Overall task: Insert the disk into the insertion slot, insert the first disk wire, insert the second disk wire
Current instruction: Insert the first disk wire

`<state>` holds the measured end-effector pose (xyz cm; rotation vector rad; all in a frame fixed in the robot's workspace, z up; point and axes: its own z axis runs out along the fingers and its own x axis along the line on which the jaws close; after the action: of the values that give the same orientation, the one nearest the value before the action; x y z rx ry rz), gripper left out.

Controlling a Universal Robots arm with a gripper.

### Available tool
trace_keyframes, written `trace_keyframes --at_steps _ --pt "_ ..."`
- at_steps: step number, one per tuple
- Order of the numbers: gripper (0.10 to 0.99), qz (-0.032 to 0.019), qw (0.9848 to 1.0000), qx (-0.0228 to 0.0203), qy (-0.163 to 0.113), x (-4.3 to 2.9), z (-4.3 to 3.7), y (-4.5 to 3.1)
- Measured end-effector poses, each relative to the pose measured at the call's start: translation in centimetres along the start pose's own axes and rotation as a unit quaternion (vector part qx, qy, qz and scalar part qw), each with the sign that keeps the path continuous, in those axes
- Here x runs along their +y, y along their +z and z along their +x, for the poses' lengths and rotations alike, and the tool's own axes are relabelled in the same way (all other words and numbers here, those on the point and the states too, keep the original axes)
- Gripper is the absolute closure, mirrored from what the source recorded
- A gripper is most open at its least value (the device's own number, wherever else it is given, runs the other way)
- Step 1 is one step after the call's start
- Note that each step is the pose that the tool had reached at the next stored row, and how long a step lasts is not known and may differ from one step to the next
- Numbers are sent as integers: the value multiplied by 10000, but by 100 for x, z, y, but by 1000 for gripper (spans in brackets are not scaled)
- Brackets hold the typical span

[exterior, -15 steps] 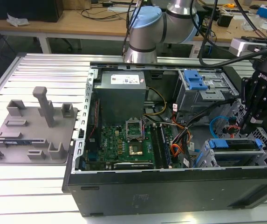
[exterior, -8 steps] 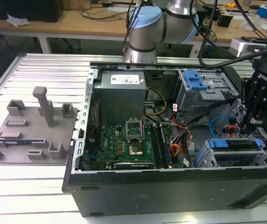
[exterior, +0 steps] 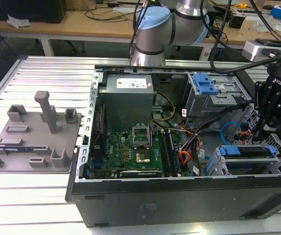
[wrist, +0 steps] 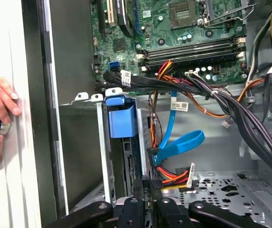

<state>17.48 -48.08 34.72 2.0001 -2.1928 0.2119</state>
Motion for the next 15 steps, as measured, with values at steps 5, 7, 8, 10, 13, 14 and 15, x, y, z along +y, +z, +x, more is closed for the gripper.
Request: trace_keyframes --at_steps 5,7,8,10,13,14,15 --pt "922 -16 9998 -176 -5 -9 93 19" --pt "922 -16 9998 -176 -5 -9 93 18" --pt "922 -15 9998 -174 -5 -9 94 18" --pt "922 -15 9999 -168 -4 -9 95 18" --pt "922 -18 9999 -168 11 -6 95 19" --pt "922 -19 9999 -169 16 -5 95 18" --pt "922 -21 9999 -169 24 -3 96 18"
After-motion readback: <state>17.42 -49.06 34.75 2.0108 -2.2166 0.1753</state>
